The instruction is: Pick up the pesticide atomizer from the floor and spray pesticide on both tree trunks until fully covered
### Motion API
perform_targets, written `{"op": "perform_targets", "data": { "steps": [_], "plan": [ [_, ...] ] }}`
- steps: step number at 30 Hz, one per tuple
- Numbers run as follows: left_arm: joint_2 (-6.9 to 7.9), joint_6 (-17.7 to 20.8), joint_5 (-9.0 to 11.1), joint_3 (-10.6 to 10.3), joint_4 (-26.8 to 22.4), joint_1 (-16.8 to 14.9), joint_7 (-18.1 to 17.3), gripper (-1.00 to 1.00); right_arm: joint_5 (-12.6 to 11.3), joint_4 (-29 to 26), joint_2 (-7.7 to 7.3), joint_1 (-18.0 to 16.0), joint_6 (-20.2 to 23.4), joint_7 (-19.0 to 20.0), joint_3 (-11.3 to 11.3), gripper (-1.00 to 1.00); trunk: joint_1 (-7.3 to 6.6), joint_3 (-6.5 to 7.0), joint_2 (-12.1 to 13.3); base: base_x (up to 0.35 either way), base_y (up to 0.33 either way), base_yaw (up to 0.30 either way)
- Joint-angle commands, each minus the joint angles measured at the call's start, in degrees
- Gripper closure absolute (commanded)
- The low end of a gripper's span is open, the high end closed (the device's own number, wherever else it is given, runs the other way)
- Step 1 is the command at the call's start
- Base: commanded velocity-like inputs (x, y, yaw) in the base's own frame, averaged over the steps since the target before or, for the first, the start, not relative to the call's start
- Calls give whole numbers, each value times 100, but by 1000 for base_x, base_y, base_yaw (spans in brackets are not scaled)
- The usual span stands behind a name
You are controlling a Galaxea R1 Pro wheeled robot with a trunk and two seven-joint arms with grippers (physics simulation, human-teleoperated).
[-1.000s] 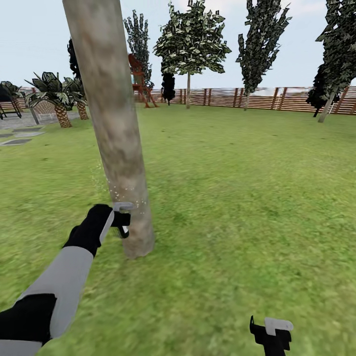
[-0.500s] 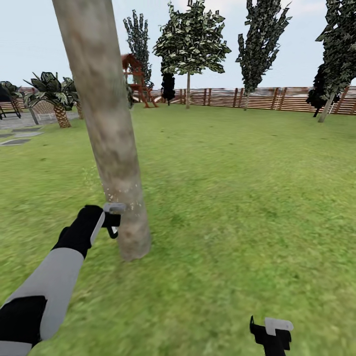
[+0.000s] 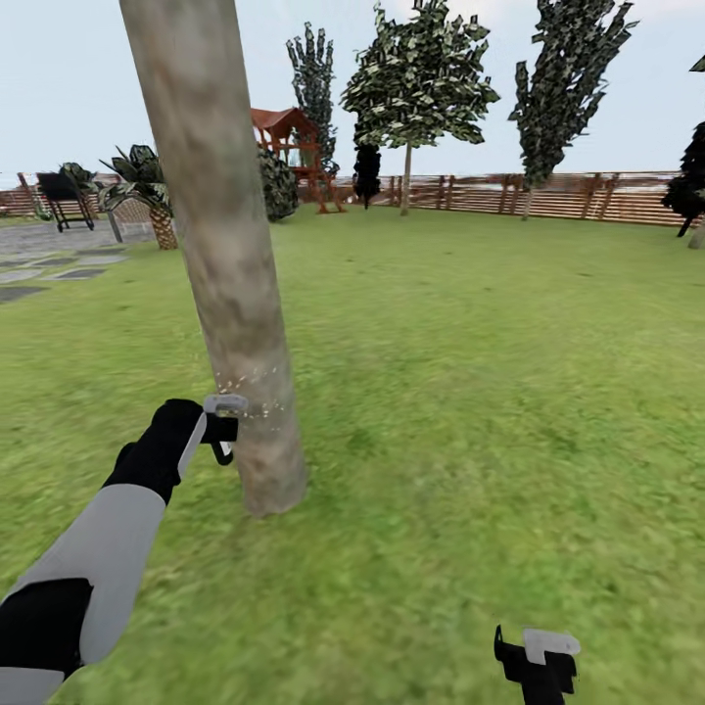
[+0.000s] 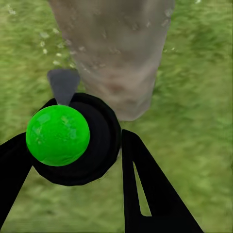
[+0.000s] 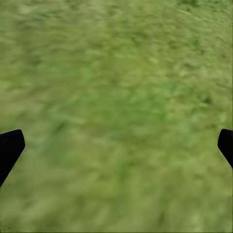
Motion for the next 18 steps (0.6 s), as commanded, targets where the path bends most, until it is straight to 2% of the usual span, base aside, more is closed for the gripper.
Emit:
{"op": "perform_targets", "data": {
  "steps": [1,4,7,18],
  "plan": [
    [-2,22,-59,11,-5,-6,-49,100,-4,2,0,-2,-6,-29,33,-100,2,-5,-2,282,-144,277],
    [-3,22,-66,10,-5,5,-49,100,-4,2,0,-2,-6,-29,33,-100,2,-5,-2,253,-164,277],
    [-15,26,-68,3,-5,8,-49,100,-4,2,0,-2,-6,-29,33,-100,2,-5,-2,-19,-258,213],
    [-1,31,-75,-7,-5,-4,-46,100,-4,2,-6,-2,-6,-29,33,-100,2,-5,-2,-130,-274,7]
  ]
}}
